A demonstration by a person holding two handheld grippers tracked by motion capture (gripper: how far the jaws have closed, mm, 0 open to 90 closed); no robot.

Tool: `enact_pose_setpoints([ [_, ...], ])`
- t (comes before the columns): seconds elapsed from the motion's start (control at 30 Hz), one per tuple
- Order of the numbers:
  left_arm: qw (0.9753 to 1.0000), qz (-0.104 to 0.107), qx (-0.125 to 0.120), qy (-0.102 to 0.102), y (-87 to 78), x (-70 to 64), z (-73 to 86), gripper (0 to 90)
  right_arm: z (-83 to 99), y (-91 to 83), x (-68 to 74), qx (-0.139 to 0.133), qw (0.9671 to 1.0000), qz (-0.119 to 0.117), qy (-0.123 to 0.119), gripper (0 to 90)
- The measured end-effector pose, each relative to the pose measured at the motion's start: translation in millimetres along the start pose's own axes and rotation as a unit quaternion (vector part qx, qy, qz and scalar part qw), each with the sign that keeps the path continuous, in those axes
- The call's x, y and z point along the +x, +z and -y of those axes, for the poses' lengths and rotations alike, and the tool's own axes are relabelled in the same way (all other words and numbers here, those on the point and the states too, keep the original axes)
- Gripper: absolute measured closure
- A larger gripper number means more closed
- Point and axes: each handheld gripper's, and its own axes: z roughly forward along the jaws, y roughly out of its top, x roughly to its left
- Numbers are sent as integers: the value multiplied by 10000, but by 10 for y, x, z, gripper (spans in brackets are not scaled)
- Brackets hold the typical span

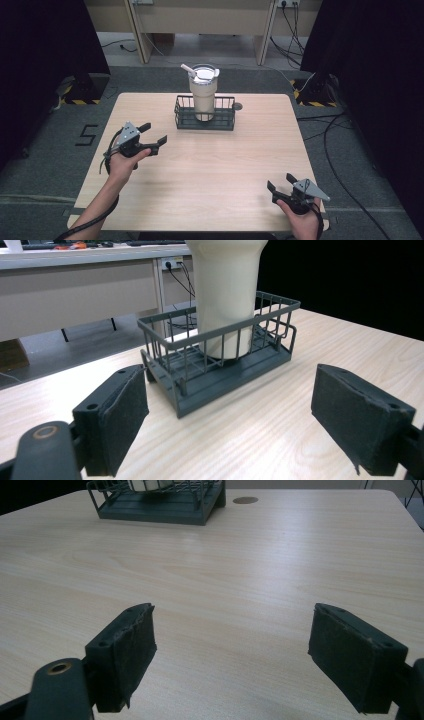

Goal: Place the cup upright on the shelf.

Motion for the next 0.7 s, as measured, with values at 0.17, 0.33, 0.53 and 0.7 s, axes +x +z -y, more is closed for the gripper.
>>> enact_pose_setpoints([
  [0.17, 10000, -57, -11, 42, -149, 0, 77, 143, -1, 0, 1, 7, 10000, 6, -10, 191],
  [0.33, 9999, -86, 32, -107, -296, -29, 169, 143, -1, 1, -2, -3, 10000, 29, -56, 191],
  [0.53, 9997, -148, 99, -188, -449, -28, 314, 143, 0, 1, -2, -9, 10000, 38, -64, 191],
  [0.7, 9995, -183, 111, -238, -552, -52, 446, 143, -1, 2, -1, -4, 10000, 43, -67, 191],
])
